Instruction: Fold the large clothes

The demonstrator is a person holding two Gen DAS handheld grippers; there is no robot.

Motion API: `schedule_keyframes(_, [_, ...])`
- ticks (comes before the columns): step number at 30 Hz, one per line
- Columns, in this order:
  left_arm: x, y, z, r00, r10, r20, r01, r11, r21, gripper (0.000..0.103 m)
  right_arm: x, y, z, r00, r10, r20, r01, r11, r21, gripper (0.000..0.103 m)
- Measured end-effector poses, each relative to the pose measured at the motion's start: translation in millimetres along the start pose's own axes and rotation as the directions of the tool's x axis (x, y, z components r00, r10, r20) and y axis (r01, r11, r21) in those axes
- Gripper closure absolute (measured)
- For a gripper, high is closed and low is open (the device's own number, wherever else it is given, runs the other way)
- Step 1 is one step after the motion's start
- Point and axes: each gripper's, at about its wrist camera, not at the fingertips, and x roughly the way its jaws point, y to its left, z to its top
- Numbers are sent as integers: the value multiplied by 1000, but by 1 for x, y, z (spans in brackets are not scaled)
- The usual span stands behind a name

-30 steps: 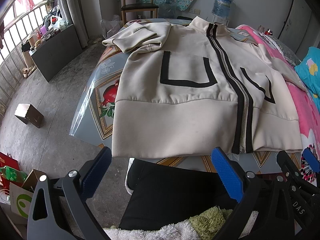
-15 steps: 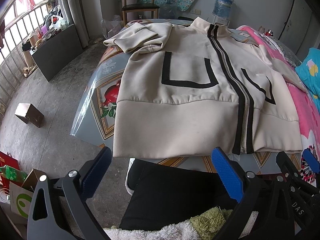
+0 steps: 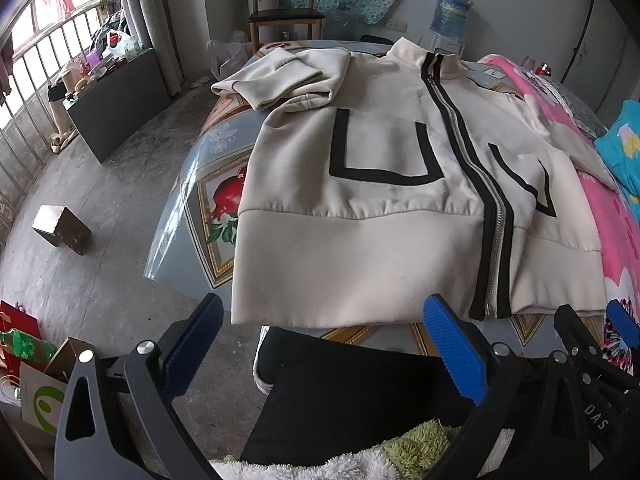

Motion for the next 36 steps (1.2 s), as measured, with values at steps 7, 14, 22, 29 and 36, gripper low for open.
schedule_keyframes(7, [5,1,9,1000,6,-1,-6,1000,-3,5,5,1,13,1000,4,1,-4,1000,-5,7])
schedule_keyframes(14, [9,1,18,1000,10,-3,-10,1000,-8,5,12,5,23,1000,11,-1,-11,1000,-12,7])
schedule_keyframes(22, [14,6,34,1000,16,11,-16,1000,-11,5,17,11,38,1000,26,17,-26,1000,-6,7])
schedule_keyframes(29, [17,20,54,996,-7,84,8,1000,-7,5,18,12,61,998,0,64,0,1000,12,7])
schedule_keyframes(36, [14,32,77,986,-71,153,67,997,30,5,30,10,85,998,-27,57,26,1000,16,7])
